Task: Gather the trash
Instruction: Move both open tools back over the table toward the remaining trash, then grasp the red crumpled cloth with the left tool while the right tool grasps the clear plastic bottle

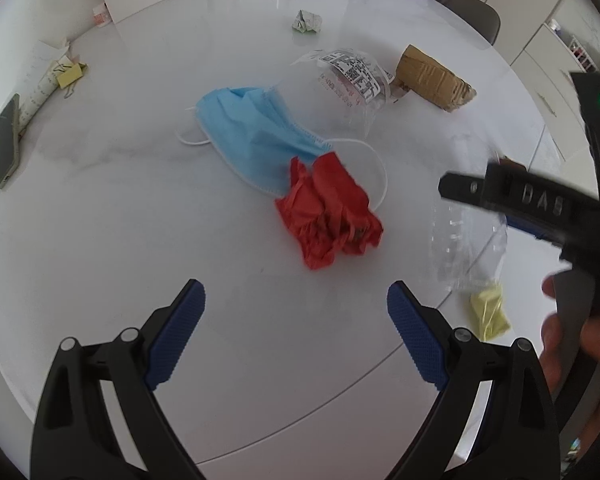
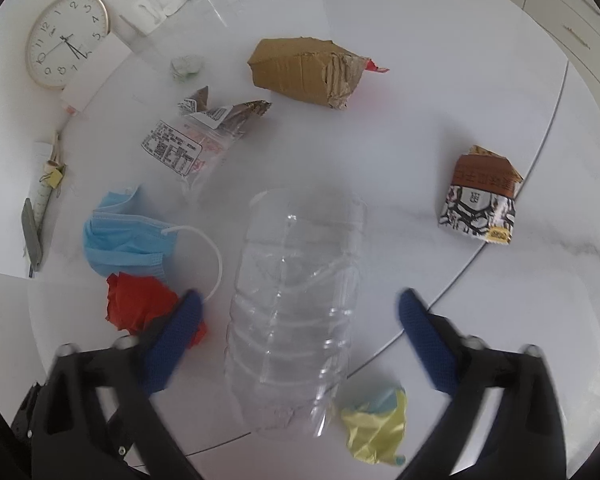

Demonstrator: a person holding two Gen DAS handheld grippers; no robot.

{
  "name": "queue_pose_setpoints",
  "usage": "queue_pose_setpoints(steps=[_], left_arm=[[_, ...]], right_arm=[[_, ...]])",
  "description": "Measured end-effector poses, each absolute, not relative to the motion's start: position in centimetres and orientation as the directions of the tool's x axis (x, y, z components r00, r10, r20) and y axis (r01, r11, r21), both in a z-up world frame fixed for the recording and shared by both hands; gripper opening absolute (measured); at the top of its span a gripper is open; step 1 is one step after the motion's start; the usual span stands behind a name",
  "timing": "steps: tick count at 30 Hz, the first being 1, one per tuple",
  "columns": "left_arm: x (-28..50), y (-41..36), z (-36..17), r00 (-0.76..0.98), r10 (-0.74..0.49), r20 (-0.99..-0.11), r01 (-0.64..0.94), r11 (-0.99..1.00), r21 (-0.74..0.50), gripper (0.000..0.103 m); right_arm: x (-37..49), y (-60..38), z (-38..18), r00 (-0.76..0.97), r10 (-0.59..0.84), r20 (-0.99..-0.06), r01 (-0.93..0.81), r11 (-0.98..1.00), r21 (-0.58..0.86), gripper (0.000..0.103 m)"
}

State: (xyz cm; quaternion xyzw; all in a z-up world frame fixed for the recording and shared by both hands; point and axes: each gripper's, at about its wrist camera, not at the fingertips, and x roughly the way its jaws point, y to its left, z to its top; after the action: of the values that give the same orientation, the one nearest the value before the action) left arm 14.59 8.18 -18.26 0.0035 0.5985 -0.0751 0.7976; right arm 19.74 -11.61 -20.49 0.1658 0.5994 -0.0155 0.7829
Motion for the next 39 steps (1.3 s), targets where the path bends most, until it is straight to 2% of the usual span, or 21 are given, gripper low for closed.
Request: queue_pose_setpoints(steps=[1,8,10,13,15,17,20,30,35,39], left_arm=[[15.0,7.9,-18.5,0.268,-0.117,-0.956,0.116,0.989,-0.088,0.088],[17.4,7.1,-19.9,0.239,-0.128,-0.963,0.005,0.991,-0.130,0.088],[18.1,7.1,-20.3,0.230,-0.123,-0.965,-0.029,0.991,-0.133,0.085],[19.0,7.1,-20.8,0.217,-0.135,-0.967,-0.062,0.987,-0.151,0.072],[19.5,7.0,-21.3,0.202,-0.138,-0.970,-0.077,0.985,-0.156,0.051],[19.7,7.1,-21.7,0.184,-0.151,-0.971,-0.090,0.981,-0.169,0.038],[19.4,7.3,-21.4,0.199,-0.160,-0.967,-0.092,0.979,-0.181,0.032],[15.3,7.7,-17.9,0.246,-0.153,-0.957,0.004,0.988,-0.157,0.030],[12.0,4.7,-15.5,0.274,-0.153,-0.949,0.145,0.983,-0.117,0.030],[7.8,-1.7,-14.3,0.216,-0.256,-0.942,0.335,0.926,-0.175,0.030]], right_arm=[[19.8,-11.7,-20.6,0.277,0.182,-0.944,0.215,0.945,0.245,0.069],[18.7,-14.1,-19.4,0.312,0.239,-0.920,0.198,0.930,0.309,0.067],[18.2,-15.0,-18.3,0.330,0.247,-0.911,0.188,0.929,0.320,0.066],[17.3,-16.0,-16.9,0.355,0.243,-0.903,0.177,0.931,0.320,0.066],[16.9,-16.6,-16.4,0.365,0.243,-0.899,0.176,0.930,0.323,0.064],[16.5,-17.0,-16.1,0.372,0.247,-0.895,0.175,0.928,0.329,0.063],[16.3,-17.3,-15.9,0.383,0.247,-0.890,0.171,0.928,0.331,0.062],[14.2,-18.4,-13.9,0.429,0.281,-0.858,0.142,0.918,0.372,0.062],[9.5,-20.7,-12.0,0.462,0.258,-0.849,0.139,0.924,0.357,0.062],[3.5,-24.7,-11.2,0.474,0.205,-0.856,0.202,0.921,0.332,0.062]])
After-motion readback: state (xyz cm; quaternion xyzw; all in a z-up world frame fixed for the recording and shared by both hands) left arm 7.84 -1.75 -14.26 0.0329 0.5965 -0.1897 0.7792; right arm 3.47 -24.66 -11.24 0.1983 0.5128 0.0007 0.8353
